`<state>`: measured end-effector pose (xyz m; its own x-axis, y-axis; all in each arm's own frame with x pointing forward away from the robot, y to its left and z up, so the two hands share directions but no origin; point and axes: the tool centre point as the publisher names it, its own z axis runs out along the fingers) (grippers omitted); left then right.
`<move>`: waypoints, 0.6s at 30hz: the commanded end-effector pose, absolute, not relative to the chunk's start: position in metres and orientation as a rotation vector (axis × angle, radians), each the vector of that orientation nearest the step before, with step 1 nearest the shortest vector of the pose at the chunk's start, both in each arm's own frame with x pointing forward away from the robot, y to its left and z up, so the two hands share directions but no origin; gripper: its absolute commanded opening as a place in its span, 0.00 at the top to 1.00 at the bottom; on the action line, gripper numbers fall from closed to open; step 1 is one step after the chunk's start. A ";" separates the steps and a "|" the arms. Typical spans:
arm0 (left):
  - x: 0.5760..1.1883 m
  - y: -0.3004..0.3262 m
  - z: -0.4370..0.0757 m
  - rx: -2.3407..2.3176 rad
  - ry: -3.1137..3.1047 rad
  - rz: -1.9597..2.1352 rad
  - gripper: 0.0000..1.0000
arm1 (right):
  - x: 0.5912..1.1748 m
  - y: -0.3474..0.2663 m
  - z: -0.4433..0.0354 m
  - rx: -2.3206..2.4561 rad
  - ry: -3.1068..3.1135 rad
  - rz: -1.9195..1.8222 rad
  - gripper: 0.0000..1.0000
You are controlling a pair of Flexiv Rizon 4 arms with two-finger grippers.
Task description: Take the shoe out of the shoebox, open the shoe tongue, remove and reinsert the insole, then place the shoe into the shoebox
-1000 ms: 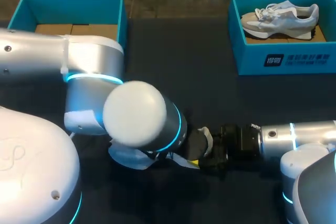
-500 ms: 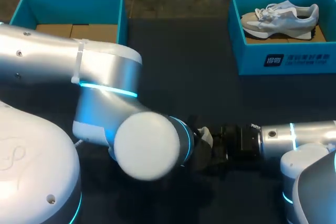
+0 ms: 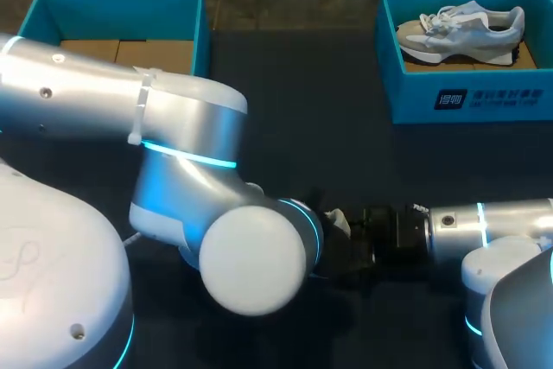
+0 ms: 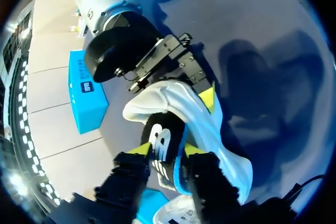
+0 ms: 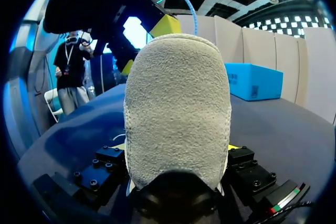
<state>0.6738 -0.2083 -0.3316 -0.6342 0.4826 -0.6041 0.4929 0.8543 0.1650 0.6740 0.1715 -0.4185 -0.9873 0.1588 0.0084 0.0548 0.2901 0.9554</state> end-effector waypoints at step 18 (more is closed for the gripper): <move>0.690 -0.207 -0.320 0.226 2.392 -0.345 1.00 | 0.674 0.173 -0.418 0.205 2.455 1.805 1.00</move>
<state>0.6878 -0.2131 -0.3209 -0.7391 0.0865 -0.6680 0.2520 0.9552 -0.1550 0.6743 0.1713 -0.4186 -0.9872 0.1590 0.0088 0.0553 0.2901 0.9554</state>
